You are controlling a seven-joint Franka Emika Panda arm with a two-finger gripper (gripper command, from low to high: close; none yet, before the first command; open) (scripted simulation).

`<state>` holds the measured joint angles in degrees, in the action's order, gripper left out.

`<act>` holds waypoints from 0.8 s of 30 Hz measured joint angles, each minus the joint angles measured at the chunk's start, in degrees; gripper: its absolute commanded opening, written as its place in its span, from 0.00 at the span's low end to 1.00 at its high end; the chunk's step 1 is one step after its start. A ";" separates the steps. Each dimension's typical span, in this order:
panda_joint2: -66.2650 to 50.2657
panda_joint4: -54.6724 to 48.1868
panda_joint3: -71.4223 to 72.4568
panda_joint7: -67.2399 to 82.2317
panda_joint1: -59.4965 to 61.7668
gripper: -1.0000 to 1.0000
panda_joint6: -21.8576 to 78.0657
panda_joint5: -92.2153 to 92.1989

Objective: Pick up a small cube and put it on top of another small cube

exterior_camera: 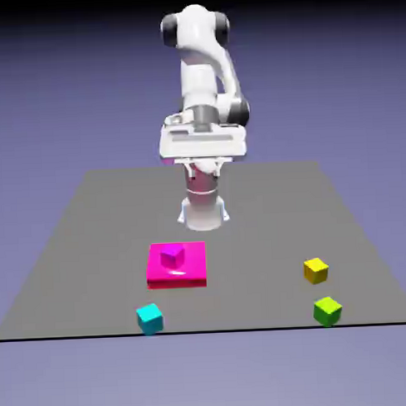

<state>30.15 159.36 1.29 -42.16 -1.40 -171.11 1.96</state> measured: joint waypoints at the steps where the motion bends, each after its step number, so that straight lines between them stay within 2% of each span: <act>1: -2.08 -1.36 1.07 0.25 -0.59 0.50 2.40 1.63; 24: -49.84 -32.75 25.58 5.88 -14.12 0.50 57.65 39.01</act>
<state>-19.68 126.60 26.86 -36.28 -15.52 -113.47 40.97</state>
